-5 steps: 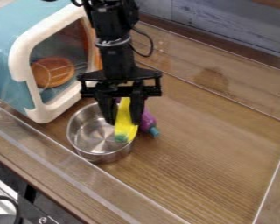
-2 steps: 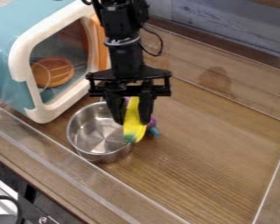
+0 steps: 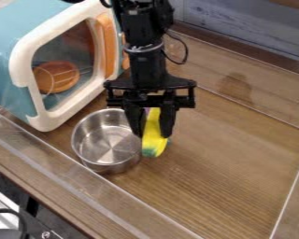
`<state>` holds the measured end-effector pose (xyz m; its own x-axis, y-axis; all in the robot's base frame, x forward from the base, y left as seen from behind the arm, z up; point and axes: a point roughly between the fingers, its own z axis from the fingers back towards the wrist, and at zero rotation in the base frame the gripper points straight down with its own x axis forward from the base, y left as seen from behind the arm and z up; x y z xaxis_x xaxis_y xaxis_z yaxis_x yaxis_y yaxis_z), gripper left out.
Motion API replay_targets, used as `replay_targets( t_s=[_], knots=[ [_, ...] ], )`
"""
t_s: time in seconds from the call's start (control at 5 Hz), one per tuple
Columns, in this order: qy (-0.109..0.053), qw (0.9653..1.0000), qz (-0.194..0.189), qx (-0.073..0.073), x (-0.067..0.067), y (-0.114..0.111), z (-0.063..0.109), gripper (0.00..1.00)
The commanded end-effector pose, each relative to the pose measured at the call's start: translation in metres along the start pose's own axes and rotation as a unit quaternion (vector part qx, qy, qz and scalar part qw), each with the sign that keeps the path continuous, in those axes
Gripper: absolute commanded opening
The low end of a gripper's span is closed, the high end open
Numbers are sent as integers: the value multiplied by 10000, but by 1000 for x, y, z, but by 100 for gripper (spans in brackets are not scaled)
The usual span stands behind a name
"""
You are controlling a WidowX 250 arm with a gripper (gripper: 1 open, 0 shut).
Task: Remove the banana from inside the silver pot and put it on the table
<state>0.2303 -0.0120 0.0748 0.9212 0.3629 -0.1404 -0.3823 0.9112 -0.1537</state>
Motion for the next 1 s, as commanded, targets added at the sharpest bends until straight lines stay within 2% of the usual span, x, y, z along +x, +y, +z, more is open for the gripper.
replay_targets(
  t_s=[0.0,0.8],
  knots=[
    [-345,9993,-102,-134,6,-10,17,0],
    [-315,9991,-217,-196,3,-25,14,0]
  ],
)
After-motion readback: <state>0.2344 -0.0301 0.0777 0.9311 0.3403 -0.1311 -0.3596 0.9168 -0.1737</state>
